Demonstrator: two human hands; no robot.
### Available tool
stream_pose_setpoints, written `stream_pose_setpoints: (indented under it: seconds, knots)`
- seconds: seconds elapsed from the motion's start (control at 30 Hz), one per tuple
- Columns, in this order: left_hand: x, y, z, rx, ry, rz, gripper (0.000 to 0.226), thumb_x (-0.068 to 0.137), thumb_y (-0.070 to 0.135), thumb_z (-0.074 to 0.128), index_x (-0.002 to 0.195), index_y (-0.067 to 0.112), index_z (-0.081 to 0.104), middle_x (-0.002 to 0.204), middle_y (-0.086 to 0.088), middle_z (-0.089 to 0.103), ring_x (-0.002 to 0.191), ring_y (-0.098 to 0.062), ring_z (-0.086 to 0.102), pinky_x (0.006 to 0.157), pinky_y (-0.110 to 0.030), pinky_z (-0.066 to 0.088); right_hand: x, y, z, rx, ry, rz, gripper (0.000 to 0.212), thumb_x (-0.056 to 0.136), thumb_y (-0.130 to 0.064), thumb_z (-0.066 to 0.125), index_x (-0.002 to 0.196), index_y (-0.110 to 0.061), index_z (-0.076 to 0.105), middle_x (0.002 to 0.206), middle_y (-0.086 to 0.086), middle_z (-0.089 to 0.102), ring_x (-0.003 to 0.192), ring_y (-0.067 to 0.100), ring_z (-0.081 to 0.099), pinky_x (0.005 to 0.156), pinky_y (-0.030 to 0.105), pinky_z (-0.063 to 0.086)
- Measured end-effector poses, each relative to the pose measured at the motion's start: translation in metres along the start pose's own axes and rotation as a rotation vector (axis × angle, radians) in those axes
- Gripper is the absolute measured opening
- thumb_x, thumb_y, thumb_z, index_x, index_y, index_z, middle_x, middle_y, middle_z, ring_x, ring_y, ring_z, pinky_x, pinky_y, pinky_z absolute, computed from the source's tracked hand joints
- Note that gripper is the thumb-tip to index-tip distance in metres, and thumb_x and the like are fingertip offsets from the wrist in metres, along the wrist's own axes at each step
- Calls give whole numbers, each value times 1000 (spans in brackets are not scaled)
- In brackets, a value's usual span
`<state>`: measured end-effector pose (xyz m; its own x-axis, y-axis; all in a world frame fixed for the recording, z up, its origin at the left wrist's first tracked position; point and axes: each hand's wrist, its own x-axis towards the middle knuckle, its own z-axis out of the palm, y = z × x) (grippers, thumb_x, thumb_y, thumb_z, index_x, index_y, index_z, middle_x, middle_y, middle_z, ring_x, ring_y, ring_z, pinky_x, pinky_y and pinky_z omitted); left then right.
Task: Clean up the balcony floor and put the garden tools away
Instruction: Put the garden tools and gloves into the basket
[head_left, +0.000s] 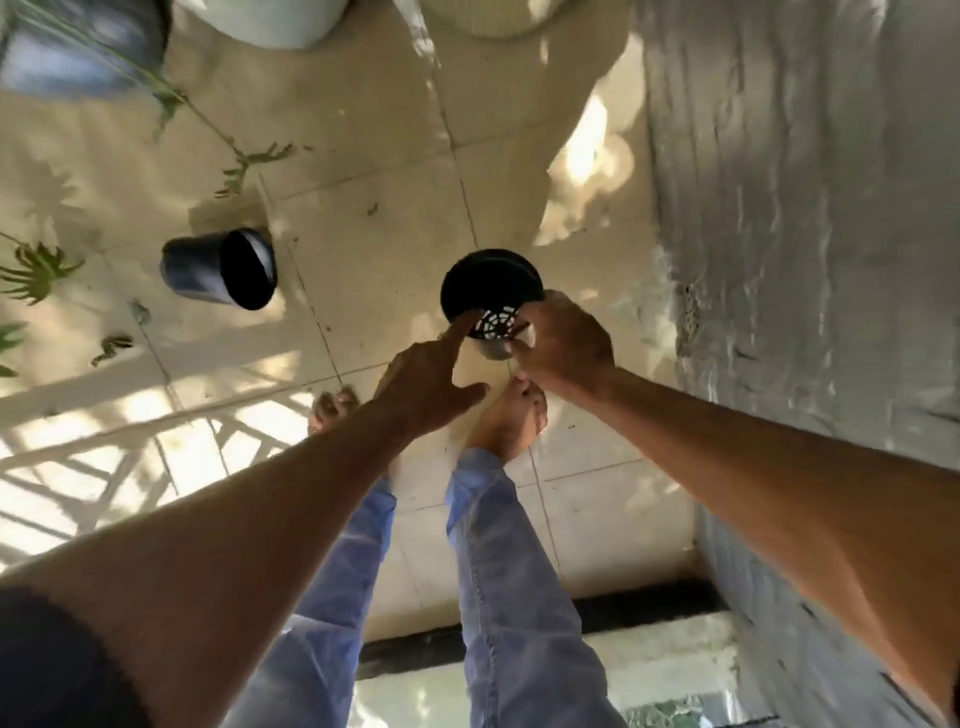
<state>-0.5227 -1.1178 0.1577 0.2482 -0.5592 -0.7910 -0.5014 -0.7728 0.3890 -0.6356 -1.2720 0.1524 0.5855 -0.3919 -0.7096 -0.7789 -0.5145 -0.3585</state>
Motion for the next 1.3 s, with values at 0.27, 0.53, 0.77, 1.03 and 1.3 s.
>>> stream_pose_setpoints:
  seconds: [0.27,0.53,0.77,1.03,1.3]
  knots:
    - [-11,-74,-13,-146,257,-221,66,66,80,62,104,27,72,107,-1,70,96,-26,67,71,-31,45,21,-66,23,269,-283,-74,39,86,-29,69,125,-32,65,115,-5,72,110,17,65,95,34,52]
    - [-67,-167,8,-279,200,-403,54,77,64,76,113,25,70,111,-2,71,101,-26,66,73,-31,43,50,-153,67,41,-229,-93,41,93,-20,56,134,-23,58,125,2,69,112,24,65,93,36,53]
    - [-115,-245,27,-425,240,-498,44,77,63,76,98,25,72,100,-4,74,87,-25,66,74,-35,54,93,-269,123,708,-422,261,14,97,-26,64,108,-18,63,110,16,73,87,28,70,79,39,57]
    - [-121,-320,31,-584,345,-602,45,80,59,76,103,21,72,107,-3,71,100,-29,65,82,-36,53,148,-342,199,1097,-497,474,22,103,-36,54,112,-15,56,123,17,68,95,29,70,79,41,60]
    - [-114,-342,82,-833,385,-652,39,76,61,80,100,32,70,90,4,62,82,-22,55,71,-36,46,159,-369,222,1100,-350,532,58,105,-46,50,146,-7,45,103,15,73,89,22,74,98,38,54]
